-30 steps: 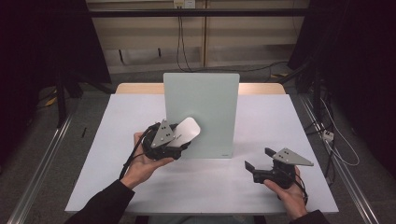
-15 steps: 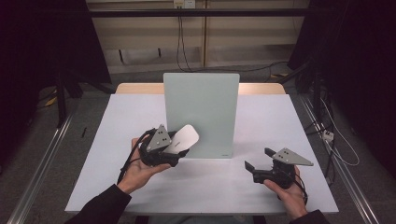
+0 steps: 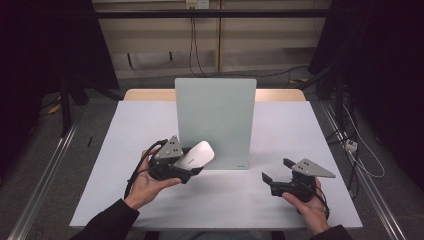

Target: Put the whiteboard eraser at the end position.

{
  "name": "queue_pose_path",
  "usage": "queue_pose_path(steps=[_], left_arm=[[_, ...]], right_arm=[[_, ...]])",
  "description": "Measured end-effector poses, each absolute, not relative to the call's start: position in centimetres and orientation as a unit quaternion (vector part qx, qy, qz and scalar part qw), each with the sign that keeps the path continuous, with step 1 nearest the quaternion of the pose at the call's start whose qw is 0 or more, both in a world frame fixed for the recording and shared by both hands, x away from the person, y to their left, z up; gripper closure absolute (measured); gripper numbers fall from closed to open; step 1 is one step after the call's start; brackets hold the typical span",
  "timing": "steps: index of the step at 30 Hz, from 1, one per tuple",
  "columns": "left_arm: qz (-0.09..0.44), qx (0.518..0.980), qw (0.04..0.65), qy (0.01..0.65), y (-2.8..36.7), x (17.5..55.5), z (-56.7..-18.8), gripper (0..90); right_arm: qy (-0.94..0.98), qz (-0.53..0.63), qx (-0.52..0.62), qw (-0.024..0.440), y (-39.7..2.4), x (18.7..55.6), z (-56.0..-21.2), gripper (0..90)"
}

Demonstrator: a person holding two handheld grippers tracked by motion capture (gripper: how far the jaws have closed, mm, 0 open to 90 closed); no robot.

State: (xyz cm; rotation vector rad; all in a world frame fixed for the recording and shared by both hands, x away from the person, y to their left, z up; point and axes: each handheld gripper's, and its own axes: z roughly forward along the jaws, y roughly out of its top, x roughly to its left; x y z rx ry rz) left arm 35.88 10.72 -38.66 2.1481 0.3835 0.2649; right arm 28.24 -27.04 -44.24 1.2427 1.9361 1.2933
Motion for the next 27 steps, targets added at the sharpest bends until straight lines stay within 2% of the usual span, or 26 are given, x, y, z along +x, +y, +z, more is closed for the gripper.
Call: queue_pose_path(steps=[13,27], left_arm=[[0.069,0.913,0.387,0.111,7.8,34.8,-39.8,31.1],[0.040,0.939,0.331,0.086,4.7,34.7,-41.4,31.1]], right_arm=[[0.710,0.477,0.455,0.249,-27.1,27.9,-44.2,7.0],[0.710,0.476,0.455,0.249,-27.1,27.9,-44.2,7.0]])
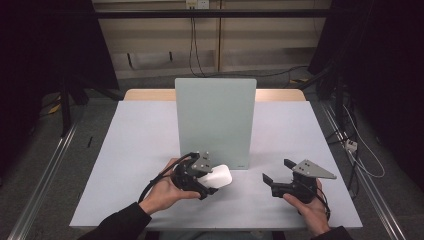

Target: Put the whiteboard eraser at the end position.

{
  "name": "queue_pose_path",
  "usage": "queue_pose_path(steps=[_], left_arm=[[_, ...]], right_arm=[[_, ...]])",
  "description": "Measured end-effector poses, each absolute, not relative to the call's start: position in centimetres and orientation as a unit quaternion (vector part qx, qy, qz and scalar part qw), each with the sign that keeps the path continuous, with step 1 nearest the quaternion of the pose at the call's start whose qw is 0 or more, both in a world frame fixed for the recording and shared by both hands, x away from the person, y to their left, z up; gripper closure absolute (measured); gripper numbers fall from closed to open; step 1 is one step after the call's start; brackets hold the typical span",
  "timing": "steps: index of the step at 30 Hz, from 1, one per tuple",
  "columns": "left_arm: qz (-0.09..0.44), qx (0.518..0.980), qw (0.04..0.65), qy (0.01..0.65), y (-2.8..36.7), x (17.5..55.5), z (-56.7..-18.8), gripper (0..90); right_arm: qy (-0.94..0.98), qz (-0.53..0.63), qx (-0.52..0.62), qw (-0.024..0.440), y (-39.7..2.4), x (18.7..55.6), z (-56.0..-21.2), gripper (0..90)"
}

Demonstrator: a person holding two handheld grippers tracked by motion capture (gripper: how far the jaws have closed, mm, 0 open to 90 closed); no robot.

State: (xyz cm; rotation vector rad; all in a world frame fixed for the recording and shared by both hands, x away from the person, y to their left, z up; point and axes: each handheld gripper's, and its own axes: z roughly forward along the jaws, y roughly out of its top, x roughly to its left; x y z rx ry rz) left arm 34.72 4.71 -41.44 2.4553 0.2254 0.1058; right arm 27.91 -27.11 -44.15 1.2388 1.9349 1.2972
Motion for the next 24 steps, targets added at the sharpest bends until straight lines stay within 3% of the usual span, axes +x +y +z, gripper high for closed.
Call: queue_pose_path(steps=[24], left_arm=[[0.016,0.948,0.305,0.090,3.0,35.3,-43.7,30.8]], right_arm=[[0.710,0.477,0.454,0.249,-27.2,27.9,-44.2,7.0]])
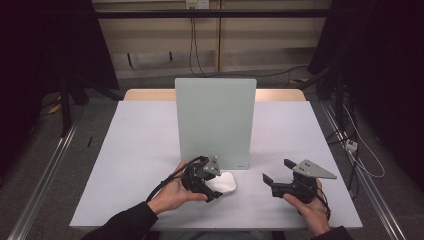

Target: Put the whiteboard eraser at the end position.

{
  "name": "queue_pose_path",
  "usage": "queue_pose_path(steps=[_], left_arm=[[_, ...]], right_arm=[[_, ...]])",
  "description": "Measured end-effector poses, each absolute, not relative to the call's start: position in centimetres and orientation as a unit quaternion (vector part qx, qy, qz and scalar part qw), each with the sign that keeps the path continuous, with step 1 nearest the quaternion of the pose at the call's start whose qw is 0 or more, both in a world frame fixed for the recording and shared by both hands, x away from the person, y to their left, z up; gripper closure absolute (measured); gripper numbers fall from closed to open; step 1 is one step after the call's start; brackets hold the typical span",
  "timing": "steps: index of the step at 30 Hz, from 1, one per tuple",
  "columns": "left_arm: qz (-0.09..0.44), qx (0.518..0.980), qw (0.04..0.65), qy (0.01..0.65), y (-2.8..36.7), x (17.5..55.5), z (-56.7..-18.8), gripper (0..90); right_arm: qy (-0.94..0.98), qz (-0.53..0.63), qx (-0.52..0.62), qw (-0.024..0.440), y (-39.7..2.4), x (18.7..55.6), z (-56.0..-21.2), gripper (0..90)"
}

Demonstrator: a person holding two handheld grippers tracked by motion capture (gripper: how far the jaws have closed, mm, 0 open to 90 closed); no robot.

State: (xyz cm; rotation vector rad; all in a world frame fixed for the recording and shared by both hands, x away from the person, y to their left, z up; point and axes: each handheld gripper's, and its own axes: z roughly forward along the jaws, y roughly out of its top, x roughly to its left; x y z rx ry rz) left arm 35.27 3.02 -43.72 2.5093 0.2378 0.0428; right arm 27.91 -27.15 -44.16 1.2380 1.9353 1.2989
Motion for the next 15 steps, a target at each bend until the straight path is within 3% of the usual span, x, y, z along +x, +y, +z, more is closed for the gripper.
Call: queue_pose_path(steps=[15], left_arm=[[0.025,0.937,0.333,0.102,3.27,35.17,-44.23,26.6]], right_arm=[[0.710,0.476,0.454,0.251,-27.26,27.81,-44.19,6.9]])
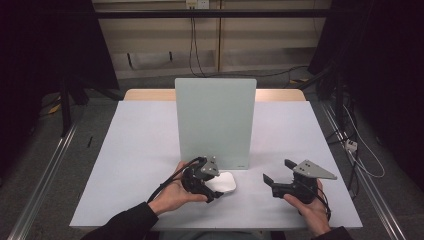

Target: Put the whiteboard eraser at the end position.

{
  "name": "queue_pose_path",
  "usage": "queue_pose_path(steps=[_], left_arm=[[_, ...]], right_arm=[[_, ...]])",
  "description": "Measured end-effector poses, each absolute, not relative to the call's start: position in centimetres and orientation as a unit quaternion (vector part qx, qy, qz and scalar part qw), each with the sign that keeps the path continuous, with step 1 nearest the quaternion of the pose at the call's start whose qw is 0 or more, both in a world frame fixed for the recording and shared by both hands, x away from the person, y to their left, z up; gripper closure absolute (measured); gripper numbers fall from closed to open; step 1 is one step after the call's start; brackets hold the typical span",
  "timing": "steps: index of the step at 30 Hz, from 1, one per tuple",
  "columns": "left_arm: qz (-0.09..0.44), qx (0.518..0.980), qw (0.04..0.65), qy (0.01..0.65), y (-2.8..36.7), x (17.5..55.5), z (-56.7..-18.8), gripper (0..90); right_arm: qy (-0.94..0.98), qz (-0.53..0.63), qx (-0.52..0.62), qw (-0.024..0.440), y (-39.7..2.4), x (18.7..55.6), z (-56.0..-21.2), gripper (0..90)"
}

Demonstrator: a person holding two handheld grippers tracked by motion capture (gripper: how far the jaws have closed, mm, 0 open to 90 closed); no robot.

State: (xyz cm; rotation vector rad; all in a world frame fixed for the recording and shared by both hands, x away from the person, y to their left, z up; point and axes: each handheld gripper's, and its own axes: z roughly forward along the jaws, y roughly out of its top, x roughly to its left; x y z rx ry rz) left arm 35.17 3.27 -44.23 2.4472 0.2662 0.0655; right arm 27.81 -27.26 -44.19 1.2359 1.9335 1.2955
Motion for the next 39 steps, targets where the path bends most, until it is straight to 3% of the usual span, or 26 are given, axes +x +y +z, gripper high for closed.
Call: queue_pose_path(steps=[6,16,27,39], left_arm=[[0.030,0.932,0.342,0.117,3.5,35.5,-44.1,15.8],[0.032,0.924,0.360,0.122,3.5,35.3,-44.0,6.3],[0.022,0.904,0.405,0.134,4.5,35.2,-42.9,6.5],[0.085,0.857,0.468,0.200,7.9,35.5,-41.1,5.7]], right_arm=[[0.710,0.476,0.455,0.249,-27.2,27.8,-44.2,6.9],[0.711,0.474,0.455,0.249,-27.4,27.9,-44.3,6.9],[0.711,0.474,0.455,0.248,-27.3,27.9,-44.3,6.9],[0.709,0.475,0.457,0.249,-27.2,28.0,-44.2,6.9]])
